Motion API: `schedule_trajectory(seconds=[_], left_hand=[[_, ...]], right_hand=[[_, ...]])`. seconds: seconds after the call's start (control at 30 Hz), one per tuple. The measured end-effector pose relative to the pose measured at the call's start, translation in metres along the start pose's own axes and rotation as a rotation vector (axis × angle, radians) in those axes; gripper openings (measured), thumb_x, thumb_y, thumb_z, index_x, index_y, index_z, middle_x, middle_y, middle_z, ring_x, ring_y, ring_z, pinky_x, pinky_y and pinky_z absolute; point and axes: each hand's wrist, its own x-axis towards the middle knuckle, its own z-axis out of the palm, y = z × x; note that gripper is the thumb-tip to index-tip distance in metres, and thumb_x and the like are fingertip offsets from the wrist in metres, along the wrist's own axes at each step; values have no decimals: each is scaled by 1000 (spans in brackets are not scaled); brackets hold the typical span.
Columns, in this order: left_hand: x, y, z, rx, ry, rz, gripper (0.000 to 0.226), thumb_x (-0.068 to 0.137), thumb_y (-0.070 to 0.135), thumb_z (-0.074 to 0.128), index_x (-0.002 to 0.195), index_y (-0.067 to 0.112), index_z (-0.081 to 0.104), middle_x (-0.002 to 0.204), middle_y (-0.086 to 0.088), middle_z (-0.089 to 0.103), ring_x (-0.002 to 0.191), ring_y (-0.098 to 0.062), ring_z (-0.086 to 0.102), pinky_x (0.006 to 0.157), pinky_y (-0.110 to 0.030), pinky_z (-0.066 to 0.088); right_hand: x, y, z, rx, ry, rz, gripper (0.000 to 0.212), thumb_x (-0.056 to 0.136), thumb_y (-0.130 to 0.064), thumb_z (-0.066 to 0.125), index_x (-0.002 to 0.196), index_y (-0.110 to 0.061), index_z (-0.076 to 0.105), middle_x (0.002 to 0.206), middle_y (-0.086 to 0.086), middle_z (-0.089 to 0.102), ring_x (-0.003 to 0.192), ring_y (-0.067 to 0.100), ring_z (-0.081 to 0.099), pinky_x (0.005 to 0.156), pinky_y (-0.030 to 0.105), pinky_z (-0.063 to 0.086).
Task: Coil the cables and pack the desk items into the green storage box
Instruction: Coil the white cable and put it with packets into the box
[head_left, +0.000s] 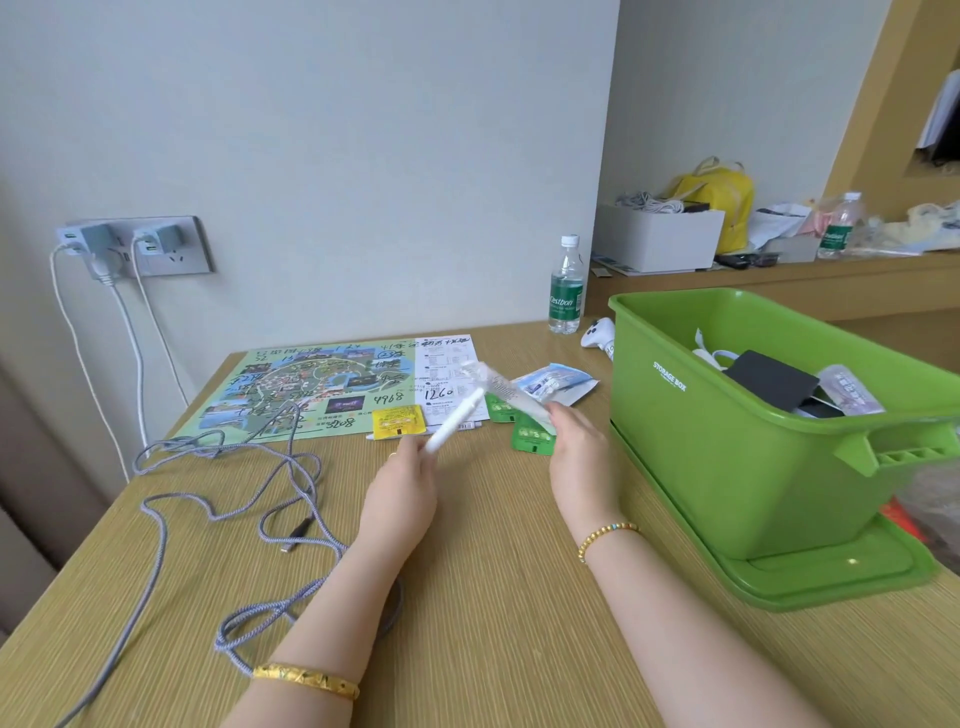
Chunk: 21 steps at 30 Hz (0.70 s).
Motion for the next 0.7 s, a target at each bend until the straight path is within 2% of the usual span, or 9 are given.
schedule_trajectory(seconds=[0.1, 0.17, 0.2, 0.27, 0.37, 0.43, 0.5, 0.6, 0.7], left_hand=[[-4, 15, 0, -235, 45, -108, 18, 99, 25, 35, 106, 12, 46, 78, -3, 57, 69, -32, 58, 62, -42, 48], [-9, 31, -2, -380, 46, -157, 19, 100, 25, 34, 109, 13, 45, 73, 0, 53, 57, -23, 53, 57, -40, 48], [-10, 41, -3, -451, 45, -165, 20, 100, 25, 34, 114, 14, 43, 72, 0, 51, 53, -18, 50, 53, -35, 46], [-9, 63, -12, -563, 43, -135, 24, 100, 23, 32, 123, 21, 37, 71, 1, 51, 50, -14, 47, 49, -26, 45], [-7, 107, -30, -644, 37, 3, 24, 99, 17, 29, 119, 29, 34, 74, -2, 51, 47, -15, 48, 48, -22, 47], [-7, 139, -39, -701, 0, 61, 22, 99, 16, 27, 112, 28, 40, 81, -3, 51, 48, -13, 53, 56, -29, 51], [-8, 169, -42, -773, -67, 71, 25, 100, 15, 25, 110, 21, 48, 85, 0, 50, 59, -12, 58, 61, -26, 54], [-10, 209, -35, -668, -158, 141, 30, 98, 17, 28, 116, 19, 51, 81, 6, 55, 77, -12, 56, 68, -19, 45], [-12, 241, -21, -491, -194, 257, 30, 97, 21, 29, 117, 21, 52, 87, 6, 61, 73, -10, 53, 61, -17, 40]], right_hand=[[-12, -7, -14, 114, 97, 21, 45, 85, 10, 44, 120, -12, 60, 108, 5, 68, 90, 29, 63, 64, 28, 40], [-19, -14, -23, 129, 109, 59, 37, 91, 2, 45, 120, -14, 60, 98, 9, 69, 80, 29, 62, 59, 27, 34], [-21, -18, -27, 151, 118, 85, 30, 94, -3, 44, 115, -14, 62, 88, 11, 68, 71, 29, 58, 56, 27, 30], [-21, -32, -42, 261, 165, 123, 19, 96, -11, 43, 86, -13, 59, 61, 6, 57, 51, 19, 41, 52, 28, 23], [-7, -50, -79, 379, 241, 106, 40, 96, -16, 43, 60, -24, 28, 47, -4, 28, 46, 11, 23, 47, 32, 18], [12, -55, -113, 362, 263, 64, 46, 96, -16, 42, 56, -25, 21, 47, -3, 25, 47, 13, 23, 46, 31, 16], [35, -51, -149, 285, 276, 35, 46, 94, -12, 42, 55, -23, 20, 47, -2, 26, 48, 18, 24, 47, 34, 15], [62, -30, -196, 164, 263, 39, 43, 90, -6, 40, 54, -17, 21, 48, 3, 27, 53, 24, 27, 50, 33, 16], [75, 5, -226, 31, 190, 115, 41, 90, -5, 38, 52, -14, 25, 50, 3, 28, 54, 23, 30, 46, 28, 14]])
